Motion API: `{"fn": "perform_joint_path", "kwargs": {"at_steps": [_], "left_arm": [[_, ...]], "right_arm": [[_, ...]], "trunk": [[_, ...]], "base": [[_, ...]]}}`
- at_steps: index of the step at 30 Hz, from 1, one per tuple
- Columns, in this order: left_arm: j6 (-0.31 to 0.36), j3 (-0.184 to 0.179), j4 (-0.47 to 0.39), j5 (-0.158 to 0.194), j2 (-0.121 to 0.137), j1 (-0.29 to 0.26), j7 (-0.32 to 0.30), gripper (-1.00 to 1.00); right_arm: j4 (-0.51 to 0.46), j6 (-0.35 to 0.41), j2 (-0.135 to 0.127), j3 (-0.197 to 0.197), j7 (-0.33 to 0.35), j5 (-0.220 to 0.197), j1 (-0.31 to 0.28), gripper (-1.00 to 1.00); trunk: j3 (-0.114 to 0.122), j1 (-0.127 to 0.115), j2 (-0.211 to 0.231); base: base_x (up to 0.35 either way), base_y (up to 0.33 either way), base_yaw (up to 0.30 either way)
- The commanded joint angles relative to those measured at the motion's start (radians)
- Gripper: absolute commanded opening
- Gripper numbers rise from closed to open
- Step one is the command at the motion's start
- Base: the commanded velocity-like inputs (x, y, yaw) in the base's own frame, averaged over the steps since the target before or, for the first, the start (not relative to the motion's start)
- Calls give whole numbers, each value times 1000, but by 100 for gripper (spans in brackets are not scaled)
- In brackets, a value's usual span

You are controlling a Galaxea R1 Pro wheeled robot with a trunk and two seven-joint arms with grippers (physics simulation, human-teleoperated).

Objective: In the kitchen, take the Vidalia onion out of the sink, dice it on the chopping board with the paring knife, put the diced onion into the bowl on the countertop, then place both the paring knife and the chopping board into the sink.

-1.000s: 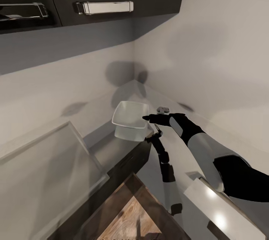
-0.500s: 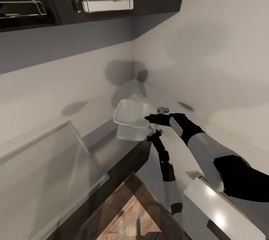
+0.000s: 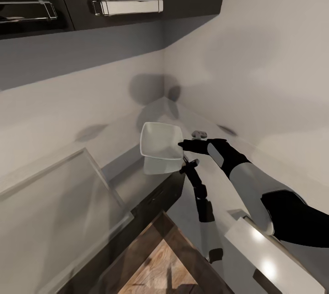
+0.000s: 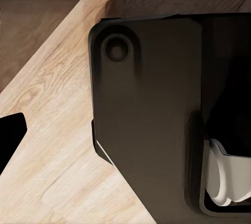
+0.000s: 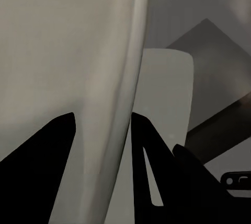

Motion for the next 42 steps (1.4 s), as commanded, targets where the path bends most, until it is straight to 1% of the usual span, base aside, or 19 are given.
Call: {"fn": "perform_joint_path", "kwargs": {"at_steps": [1,9,36,42], "left_arm": [[-2,-2,-1,0,0,0,-1,100],[-2,-2,-1,0,1,0,-1,100],[-2,-2,-1,0,1,0,-1,100],[-2,-2,-1,0,1,0,-1,100]], "right_arm": [[0,4,-1,8,-2,-4,0,-100],[0,4,-1,8,0,-4,0,-100],[0,4,-1,8,1,-4,0,-100],[0,4,-1,8,-2,-4,0,-100]], "trunk": [[-2,1,-2],[0,1,-2],[40,1,-2],[43,1,-2]], "base": [[0,0,0],[0,0,0],[0,0,0],[0,0,0]]}}
